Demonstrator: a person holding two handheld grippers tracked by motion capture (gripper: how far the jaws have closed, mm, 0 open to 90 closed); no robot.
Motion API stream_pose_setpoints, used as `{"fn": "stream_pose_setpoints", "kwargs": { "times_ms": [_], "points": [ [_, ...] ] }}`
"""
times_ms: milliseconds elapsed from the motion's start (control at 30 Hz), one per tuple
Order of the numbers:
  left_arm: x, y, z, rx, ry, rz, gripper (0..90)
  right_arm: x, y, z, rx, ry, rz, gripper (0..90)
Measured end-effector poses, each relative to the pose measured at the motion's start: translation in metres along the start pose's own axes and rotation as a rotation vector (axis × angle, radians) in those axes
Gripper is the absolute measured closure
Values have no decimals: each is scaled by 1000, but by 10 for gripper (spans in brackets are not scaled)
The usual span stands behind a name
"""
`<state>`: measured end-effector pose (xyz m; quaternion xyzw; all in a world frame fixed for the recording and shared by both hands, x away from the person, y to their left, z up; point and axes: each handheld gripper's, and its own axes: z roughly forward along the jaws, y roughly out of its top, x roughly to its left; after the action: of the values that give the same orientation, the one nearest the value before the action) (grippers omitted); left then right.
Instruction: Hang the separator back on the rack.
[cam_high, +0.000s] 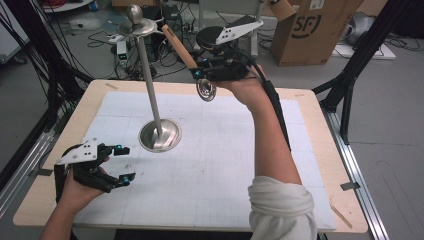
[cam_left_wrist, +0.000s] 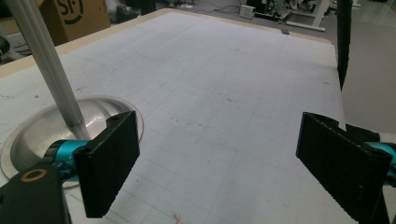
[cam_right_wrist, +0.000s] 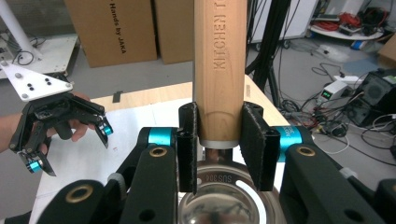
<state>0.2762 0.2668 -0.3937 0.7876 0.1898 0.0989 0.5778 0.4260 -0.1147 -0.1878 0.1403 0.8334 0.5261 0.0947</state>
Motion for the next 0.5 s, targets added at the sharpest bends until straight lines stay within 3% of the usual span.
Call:
{"fn": "stream_pose_setpoints", "kwargs": {
  "times_ms": [500],
  "points": [
    [0,0,0,0,1,-1,140,6,2,16,31,27,-23,692]
  ]
}}
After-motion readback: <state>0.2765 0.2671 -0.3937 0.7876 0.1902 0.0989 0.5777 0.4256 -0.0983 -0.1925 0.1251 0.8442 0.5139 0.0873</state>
